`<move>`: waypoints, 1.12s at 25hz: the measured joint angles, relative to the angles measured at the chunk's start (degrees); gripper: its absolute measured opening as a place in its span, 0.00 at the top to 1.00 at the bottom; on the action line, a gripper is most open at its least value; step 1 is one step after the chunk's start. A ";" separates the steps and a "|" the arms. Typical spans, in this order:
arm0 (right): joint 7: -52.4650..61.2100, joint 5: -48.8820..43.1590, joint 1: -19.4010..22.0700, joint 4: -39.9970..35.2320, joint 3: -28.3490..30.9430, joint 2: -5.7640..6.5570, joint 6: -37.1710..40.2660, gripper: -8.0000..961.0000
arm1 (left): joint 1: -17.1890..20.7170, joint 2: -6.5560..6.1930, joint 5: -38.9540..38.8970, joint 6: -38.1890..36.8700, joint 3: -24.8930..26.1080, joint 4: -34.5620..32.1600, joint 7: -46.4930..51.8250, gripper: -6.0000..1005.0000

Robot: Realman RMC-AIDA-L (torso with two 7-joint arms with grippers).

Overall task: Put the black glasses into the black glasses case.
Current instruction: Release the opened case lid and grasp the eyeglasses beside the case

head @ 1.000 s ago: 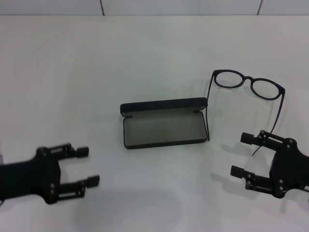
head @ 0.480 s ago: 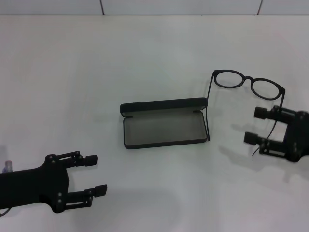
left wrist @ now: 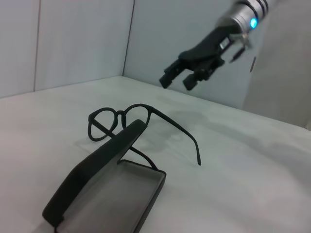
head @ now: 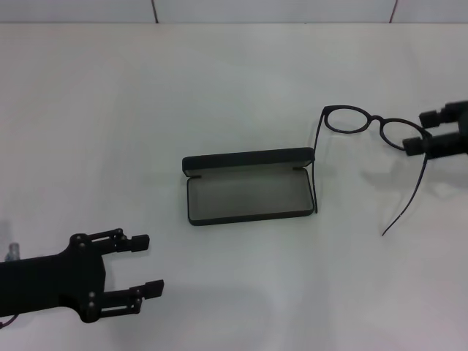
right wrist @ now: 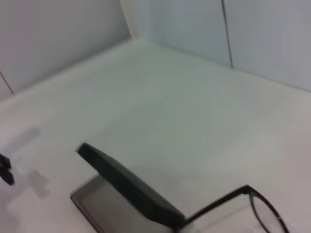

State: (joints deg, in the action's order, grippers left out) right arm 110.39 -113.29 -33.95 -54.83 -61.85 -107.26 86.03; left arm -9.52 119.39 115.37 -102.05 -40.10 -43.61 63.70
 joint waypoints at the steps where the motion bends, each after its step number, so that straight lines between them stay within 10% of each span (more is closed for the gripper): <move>1: 1.70 -1.88 -1.62 -0.43 0.02 0.30 0.54 0.24 | -0.13 0.03 0.00 0.00 -0.05 0.02 0.00 0.26; 12: 6.84 -23.97 -17.17 -0.40 -0.44 -0.47 2.93 0.25 | -1.42 0.17 0.15 -0.11 -0.49 0.69 -0.33 0.26; 28: -1.91 -32.48 -22.26 11.39 -7.23 -5.40 -13.71 0.27 | -2.62 0.01 0.91 -0.35 -0.59 1.63 -0.52 0.26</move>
State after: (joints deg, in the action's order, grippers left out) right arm 108.48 -145.76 -56.21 -43.44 -69.08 -112.66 72.32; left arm -12.14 119.41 116.28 -102.39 -40.70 -41.98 63.18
